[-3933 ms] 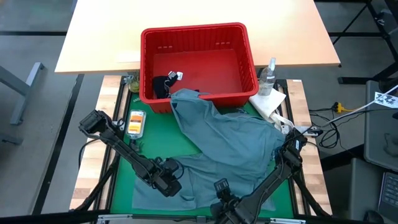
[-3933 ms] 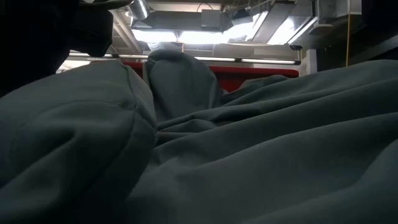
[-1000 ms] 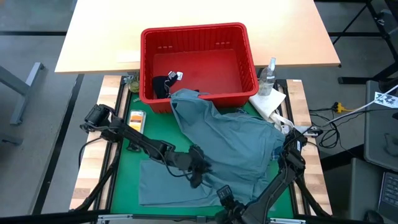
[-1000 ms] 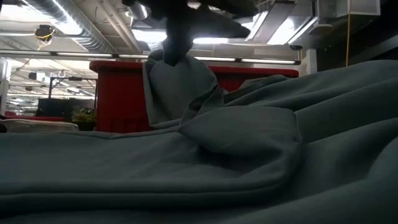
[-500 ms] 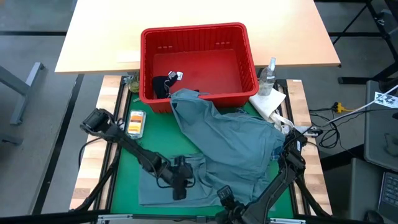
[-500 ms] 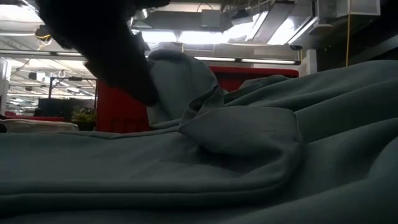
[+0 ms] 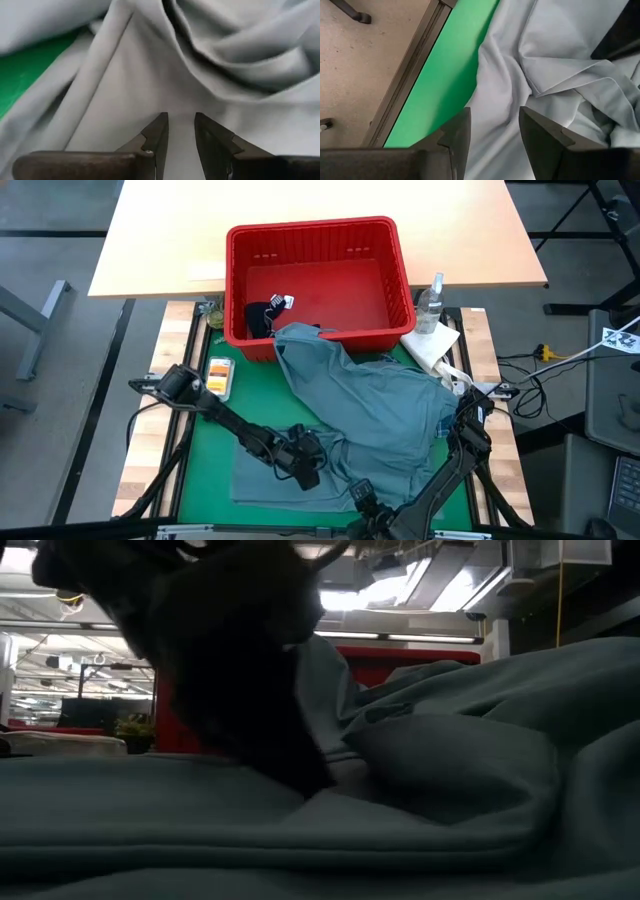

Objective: Fold Laundry from Bin
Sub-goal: Fold the blue pants on top of the blue shirt

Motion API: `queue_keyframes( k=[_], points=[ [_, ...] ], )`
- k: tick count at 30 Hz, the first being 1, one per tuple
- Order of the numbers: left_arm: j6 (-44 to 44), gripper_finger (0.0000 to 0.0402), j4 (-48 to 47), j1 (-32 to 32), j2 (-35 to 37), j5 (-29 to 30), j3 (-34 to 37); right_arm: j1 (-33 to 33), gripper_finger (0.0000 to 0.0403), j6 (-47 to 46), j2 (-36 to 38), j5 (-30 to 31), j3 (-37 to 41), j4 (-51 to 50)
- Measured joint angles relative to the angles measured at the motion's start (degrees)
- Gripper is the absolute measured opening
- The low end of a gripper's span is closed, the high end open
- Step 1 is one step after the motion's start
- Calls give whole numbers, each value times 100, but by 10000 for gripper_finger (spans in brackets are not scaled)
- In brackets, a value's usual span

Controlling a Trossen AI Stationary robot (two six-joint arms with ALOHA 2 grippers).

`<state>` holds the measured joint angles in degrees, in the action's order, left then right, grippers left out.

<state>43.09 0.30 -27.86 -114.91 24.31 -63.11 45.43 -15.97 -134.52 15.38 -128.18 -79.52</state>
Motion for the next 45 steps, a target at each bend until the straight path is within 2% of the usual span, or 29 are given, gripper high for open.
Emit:
queue_keyframes(
  k=[9, 15, 24, 27, 32, 37, 41, 45],
  points=[
    [0, 90, 191, 10, 125, -427, 0, -1, 168, 1, 0, 1, 0, 2],
    [26, 90, 431, 98, 125, -258, 4, -2, 168, 2, 0, 52, 0, 3],
    [-15, 90, 2280, 416, -63, -124, 4, -7, 168, 62, 0, 54, 0, -1],
    [-4, 90, 2392, 444, -203, -345, 5, 21, 168, 151, 0, -54, 0, -6],
    [-590, 88, 2415, 384, 21, -903, 9, 218, 168, 139, 0, -74, 0, -91],
    [-1273, 74, 1863, 194, 591, -1019, 4, 617, 168, -368, -2, -88, 0, -347],
    [-1168, 66, 934, -121, 1051, -1029, 4, 995, 168, -1114, -2, -31, 0, -667],
    [-744, 61, 237, -653, 1141, -1034, 0, 1346, 168, -1889, -2, 591, 1, -844]
  ],
)
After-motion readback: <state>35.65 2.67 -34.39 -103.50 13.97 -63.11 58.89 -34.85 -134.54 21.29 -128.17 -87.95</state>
